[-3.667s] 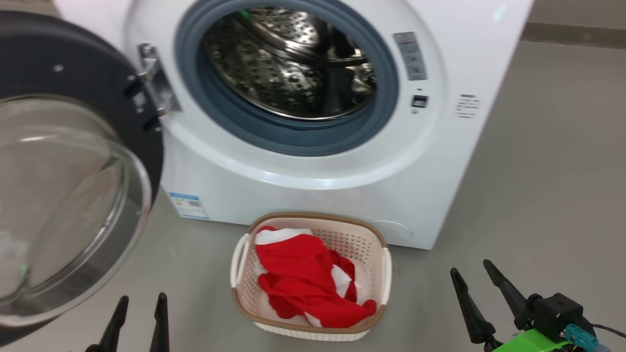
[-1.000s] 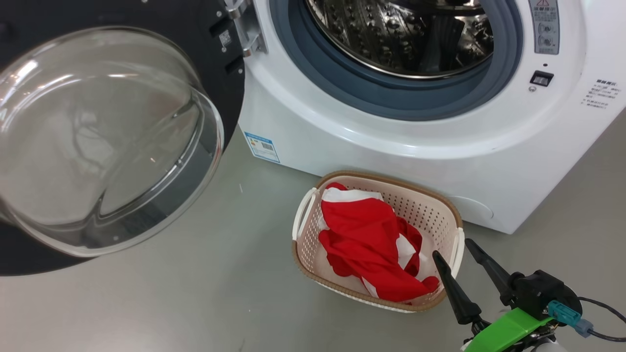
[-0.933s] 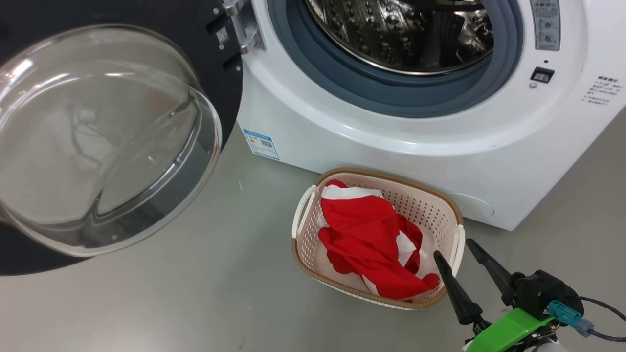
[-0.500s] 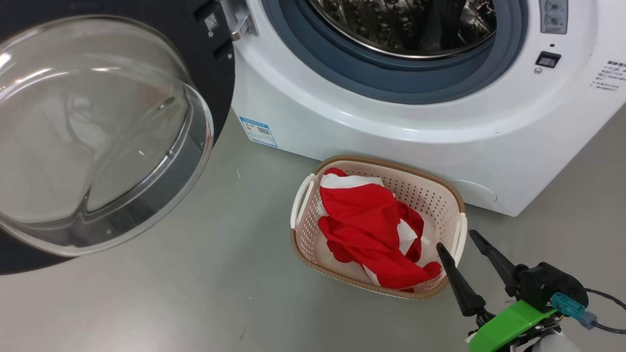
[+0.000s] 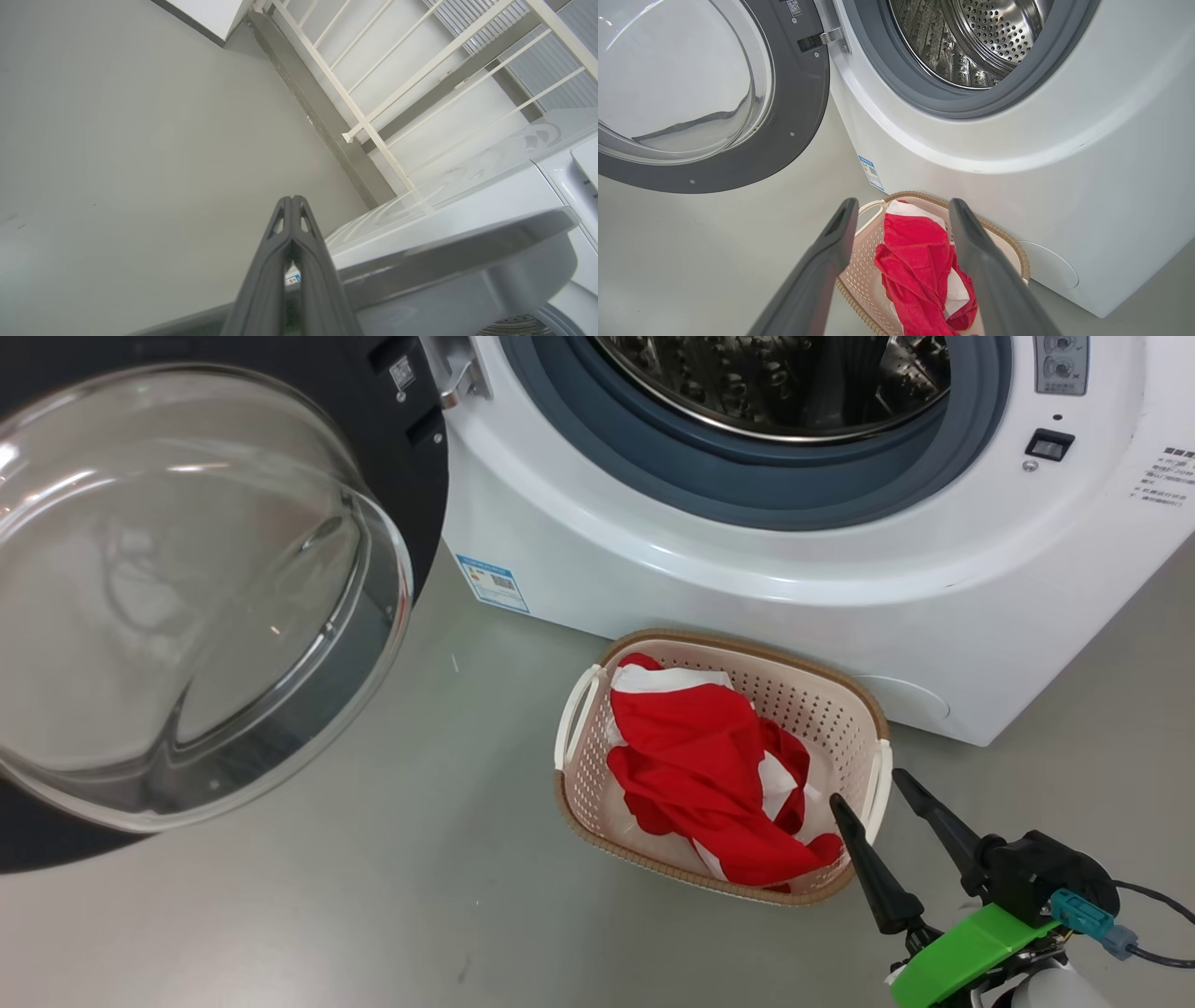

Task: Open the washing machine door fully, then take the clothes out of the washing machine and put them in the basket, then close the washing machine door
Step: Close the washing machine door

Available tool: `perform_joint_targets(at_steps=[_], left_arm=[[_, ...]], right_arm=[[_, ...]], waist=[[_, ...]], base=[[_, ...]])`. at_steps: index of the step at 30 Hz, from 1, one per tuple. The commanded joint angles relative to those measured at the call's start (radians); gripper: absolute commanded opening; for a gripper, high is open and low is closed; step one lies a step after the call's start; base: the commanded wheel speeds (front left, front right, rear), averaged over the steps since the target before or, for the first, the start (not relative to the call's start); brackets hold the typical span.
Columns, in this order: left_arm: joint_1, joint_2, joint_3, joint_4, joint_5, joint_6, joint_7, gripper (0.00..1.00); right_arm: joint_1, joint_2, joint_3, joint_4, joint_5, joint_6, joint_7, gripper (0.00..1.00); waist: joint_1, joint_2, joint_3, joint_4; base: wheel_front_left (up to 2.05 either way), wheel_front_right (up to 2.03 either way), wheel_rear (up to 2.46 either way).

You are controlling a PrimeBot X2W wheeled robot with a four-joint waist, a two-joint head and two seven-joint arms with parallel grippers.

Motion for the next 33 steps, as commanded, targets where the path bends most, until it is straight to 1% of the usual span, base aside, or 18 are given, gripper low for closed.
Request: perform_joint_targets(at_steps=[1, 7, 16, 23, 27, 33], left_arm=[[0.034, 0.048, -0.003, -0.035, -0.016, -0.007, 0.048, 0.00], [0.086, 0.058, -0.031, -0.108, -0.047, -0.007, 0.141, 0.00], [0.180, 0.071, -0.045, -0.265, -0.119, -0.007, 0.252, 0.00], [0.277, 0.082, -0.047, -0.427, -0.191, -0.007, 0.344, 0.00], [0.318, 0.084, -0.045, -0.504, -0.216, -0.007, 0.372, 0.00], [0.388, 0.069, -0.049, -0.670, -0.263, -0.007, 0.413, 0.00]], right_arm=[[-0.013, 0.003, 0.026, -0.023, -0.011, 0.000, -0.007, 1.00], [-0.001, 0.014, 0.024, -0.023, -0.006, 0.000, -0.007, 1.00], [0.017, 0.021, 0.018, -0.027, 0.001, 0.000, -0.007, 1.00], [0.033, 0.024, 0.007, -0.033, 0.004, 0.000, -0.007, 1.00], [0.041, 0.025, 0.000, -0.035, 0.005, 0.000, -0.007, 1.00], [0.051, 0.034, -0.015, -0.039, 0.005, 0.000, -0.007, 1.00]], waist=[[0.0000, 0.0000, -0.007, -0.001], [0.0000, 0.0000, -0.040, -0.006], [0.0000, 0.0000, -0.083, -0.011], [0.0000, 0.0000, -0.107, -0.019], [0.0000, 0.0000, -0.115, -0.021], [0.0000, 0.0000, -0.128, -0.030]], base=[[0.00, 0.00, 0.00], [0.00, 0.00, 0.00], [0.00, 0.00, 0.00], [0.00, 0.00, 0.00], [0.00, 0.00, 0.00], [0.00, 0.00, 0.00]])
